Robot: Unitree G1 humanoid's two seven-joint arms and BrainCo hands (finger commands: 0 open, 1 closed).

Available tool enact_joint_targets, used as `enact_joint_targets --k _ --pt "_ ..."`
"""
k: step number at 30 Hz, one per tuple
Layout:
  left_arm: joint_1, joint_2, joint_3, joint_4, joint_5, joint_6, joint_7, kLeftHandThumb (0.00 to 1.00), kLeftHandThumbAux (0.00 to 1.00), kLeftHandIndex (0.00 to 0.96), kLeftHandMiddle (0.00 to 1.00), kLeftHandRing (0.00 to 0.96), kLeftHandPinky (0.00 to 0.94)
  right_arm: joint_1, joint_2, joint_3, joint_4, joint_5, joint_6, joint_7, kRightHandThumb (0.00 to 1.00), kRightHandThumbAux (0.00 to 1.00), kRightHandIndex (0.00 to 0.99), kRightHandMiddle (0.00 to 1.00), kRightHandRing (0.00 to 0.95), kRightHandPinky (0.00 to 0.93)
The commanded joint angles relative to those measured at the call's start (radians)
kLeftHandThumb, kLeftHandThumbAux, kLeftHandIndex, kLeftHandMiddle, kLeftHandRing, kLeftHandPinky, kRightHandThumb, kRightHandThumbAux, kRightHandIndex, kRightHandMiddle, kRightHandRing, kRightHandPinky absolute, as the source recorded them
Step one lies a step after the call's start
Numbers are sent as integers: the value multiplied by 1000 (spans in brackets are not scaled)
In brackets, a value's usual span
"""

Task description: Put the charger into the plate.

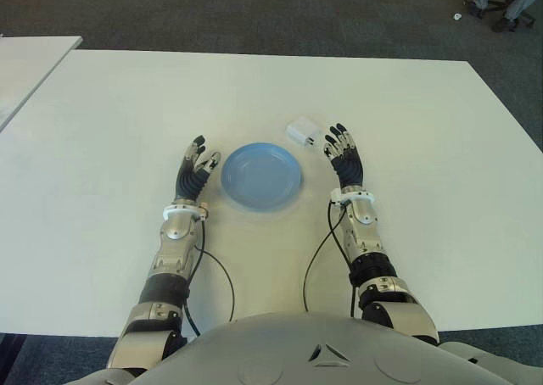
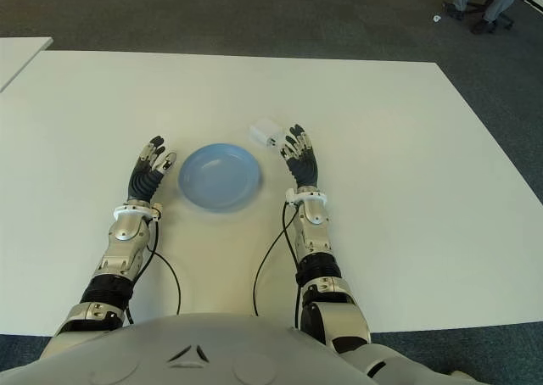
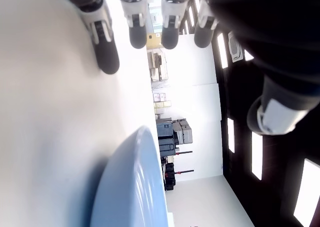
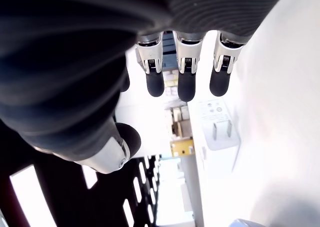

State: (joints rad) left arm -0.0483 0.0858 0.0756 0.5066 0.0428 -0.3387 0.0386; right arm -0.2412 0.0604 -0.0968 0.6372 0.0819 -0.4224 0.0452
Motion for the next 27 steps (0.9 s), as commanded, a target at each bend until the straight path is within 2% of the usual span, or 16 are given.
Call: enact_joint_targets --k 1,5,11,12,13,14,15,17,23,27 --pt "13 -1 1 57 -2 30 -1 0 517 0 0 0 0 26 39 5 -36 8 -4 -24 105 770 81 119 111 151" --pt "2 -7 -4 71 3 30 7 0 516 0 0 0 0 32 44 4 -57 1 -33 -52 122 776 82 123 116 157" --pt "-3 -14 -8 83 6 25 13 0 513 0 0 0 0 34 50 12 -68 -65 -105 -169 196 769 97 117 122 170" --pt "-3 -15 -9 83 5 24 13 0 513 0 0 0 0 32 52 17 -68 -101 -130 -214 208 767 99 116 121 169" --pt "-4 -16 -9 83 5 24 12 0 513 0 0 0 0 31 53 21 -68 -127 -148 -248 298 745 99 106 112 155" --pt "-3 -15 -9 82 3 23 10 0 513 0 0 0 0 30 52 28 -70 -171 -166 -300 332 737 99 102 109 150" --pt "-4 -16 -9 83 3 23 9 0 513 0 0 0 0 28 50 33 -68 -202 -178 -337 432 693 95 88 97 143" --pt "-5 -18 -10 84 3 23 9 0 512 0 0 0 0 24 39 40 -64 -243 -188 -388 545 635 87 67 81 137" --pt "-14 -23 -12 88 4 27 13 0 514 0 0 0 0 -14 2 53 -50 -360 -193 -533 696 518 44 10 46 134" --pt "-26 -29 -12 106 4 23 19 0 518 0 0 0 0 -73 -36 53 -33 -400 -150 -574 718 470 15 2 29 125"
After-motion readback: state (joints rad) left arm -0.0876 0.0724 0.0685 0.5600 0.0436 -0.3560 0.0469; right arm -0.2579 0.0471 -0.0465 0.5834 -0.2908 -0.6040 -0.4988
